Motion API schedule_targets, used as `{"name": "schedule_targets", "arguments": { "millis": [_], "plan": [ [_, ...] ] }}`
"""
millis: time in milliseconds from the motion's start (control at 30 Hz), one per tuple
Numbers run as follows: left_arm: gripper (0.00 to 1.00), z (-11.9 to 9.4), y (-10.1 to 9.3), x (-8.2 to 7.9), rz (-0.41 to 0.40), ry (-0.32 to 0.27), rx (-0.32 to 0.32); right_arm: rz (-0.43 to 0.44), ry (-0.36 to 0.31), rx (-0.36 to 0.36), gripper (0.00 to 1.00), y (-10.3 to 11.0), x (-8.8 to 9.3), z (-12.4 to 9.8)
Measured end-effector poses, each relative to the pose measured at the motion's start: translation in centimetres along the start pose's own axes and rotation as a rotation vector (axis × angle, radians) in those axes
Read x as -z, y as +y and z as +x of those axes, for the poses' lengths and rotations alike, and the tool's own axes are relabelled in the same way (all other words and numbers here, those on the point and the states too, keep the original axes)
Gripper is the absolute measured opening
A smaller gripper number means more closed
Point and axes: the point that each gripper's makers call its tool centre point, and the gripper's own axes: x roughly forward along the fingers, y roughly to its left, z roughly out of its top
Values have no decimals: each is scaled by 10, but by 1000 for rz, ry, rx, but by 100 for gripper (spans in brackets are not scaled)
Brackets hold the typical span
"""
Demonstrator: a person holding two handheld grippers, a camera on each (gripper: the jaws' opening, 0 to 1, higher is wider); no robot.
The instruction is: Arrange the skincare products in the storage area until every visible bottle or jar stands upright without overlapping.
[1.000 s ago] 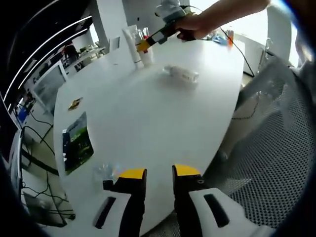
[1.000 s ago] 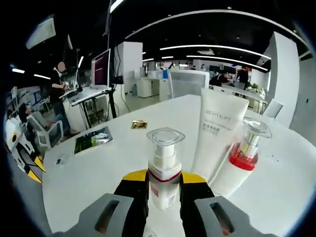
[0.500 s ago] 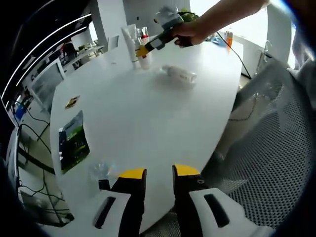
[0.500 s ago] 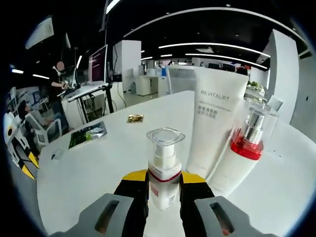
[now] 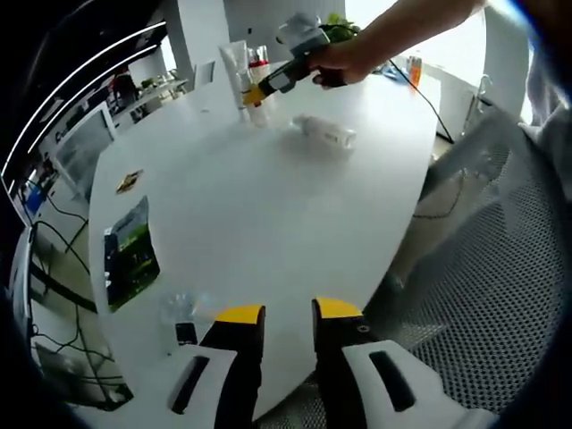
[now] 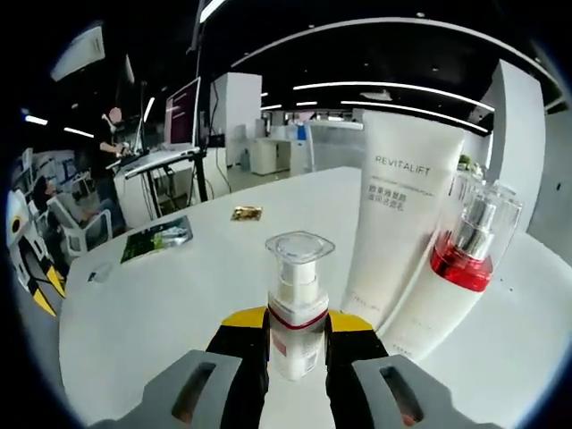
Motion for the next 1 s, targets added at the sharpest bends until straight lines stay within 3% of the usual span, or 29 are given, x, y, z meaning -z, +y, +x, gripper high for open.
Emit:
{"name": "schedule_targets", "arguments": {
  "millis": [467,1000],
  "plan": [
    [18,0,0,1,2,7,2,29,-44,18,18,1,4,-8],
    [16,0,-1,3,-3,12,6,-8,-23,23,18,-9,0,3]
  ]
}}
